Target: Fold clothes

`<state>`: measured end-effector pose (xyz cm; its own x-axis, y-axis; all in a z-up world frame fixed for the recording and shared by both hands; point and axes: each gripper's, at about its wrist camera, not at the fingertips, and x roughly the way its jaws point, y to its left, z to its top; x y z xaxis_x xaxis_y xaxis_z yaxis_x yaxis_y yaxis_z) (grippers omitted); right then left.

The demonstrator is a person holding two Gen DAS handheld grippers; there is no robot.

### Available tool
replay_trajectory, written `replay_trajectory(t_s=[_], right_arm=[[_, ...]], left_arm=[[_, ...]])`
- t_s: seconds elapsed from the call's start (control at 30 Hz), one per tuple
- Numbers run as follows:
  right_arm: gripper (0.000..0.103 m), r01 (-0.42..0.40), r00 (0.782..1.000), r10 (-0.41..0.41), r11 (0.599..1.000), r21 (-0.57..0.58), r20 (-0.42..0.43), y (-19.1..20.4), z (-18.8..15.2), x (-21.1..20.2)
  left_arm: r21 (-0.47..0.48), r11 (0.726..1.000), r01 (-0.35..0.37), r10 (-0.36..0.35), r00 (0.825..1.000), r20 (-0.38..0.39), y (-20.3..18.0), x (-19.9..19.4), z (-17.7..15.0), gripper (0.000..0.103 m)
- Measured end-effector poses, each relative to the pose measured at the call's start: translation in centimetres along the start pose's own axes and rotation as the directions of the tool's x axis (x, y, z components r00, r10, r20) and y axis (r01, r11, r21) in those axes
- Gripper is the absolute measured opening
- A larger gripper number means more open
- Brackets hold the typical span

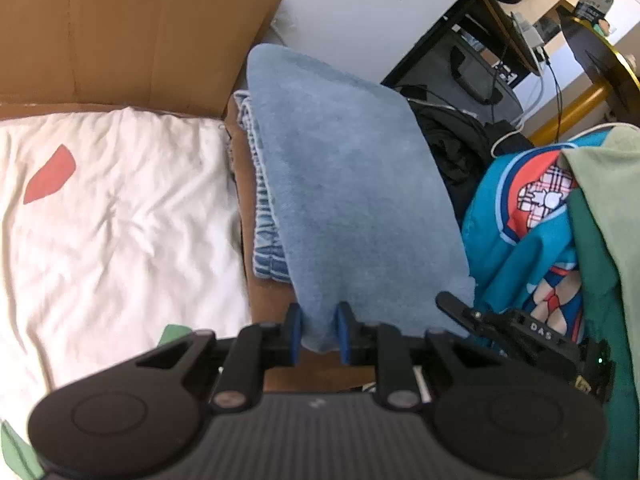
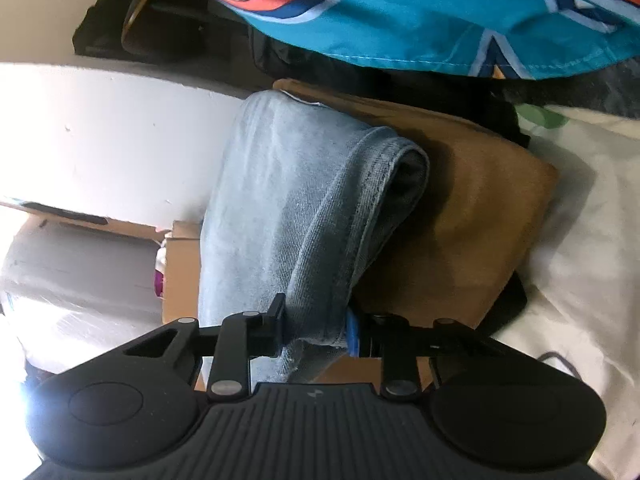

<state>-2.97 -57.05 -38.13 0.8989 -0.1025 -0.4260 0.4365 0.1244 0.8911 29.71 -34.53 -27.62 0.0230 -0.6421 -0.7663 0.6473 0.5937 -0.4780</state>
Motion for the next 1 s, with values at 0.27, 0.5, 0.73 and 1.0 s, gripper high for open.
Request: replay_trajectory(t_s=[0.27, 0.5, 0.73, 1.0], right_arm=[[0.031, 0.021, 1.000, -0.021, 1.000, -0.019, -0.003, 0.6, -0.7, -0.8], [0.035, 0.080, 0.996, -0.079, 0.996, -0.046, 0.035, 2.3, -1.3, -1.5], [0.056, 0.128, 0.991, -0.125, 0.989, -0.077, 0.051, 4.2, -1.9, -2.5], [0.071, 0.214, 0.977, -0.209, 0.955, -0.207, 0.049, 7.6, -2.6, -3.4]], left_arm=[[0.031, 0.999, -0.038, 0.039, 0.999, -0.018, -0.5, -0.7, -0.2, 0.017], [0.049, 0.994, -0.094, 0.096, 0.995, -0.040, -0.7, -2.0, -0.4, 0.010], [0.047, 0.989, -0.138, 0.138, 0.990, -0.011, -1.3, -4.5, 0.1, 0.028], [0.012, 0.979, -0.204, 0.204, 0.979, -0.013, -1.1, -7.7, 0.4, 0.057]])
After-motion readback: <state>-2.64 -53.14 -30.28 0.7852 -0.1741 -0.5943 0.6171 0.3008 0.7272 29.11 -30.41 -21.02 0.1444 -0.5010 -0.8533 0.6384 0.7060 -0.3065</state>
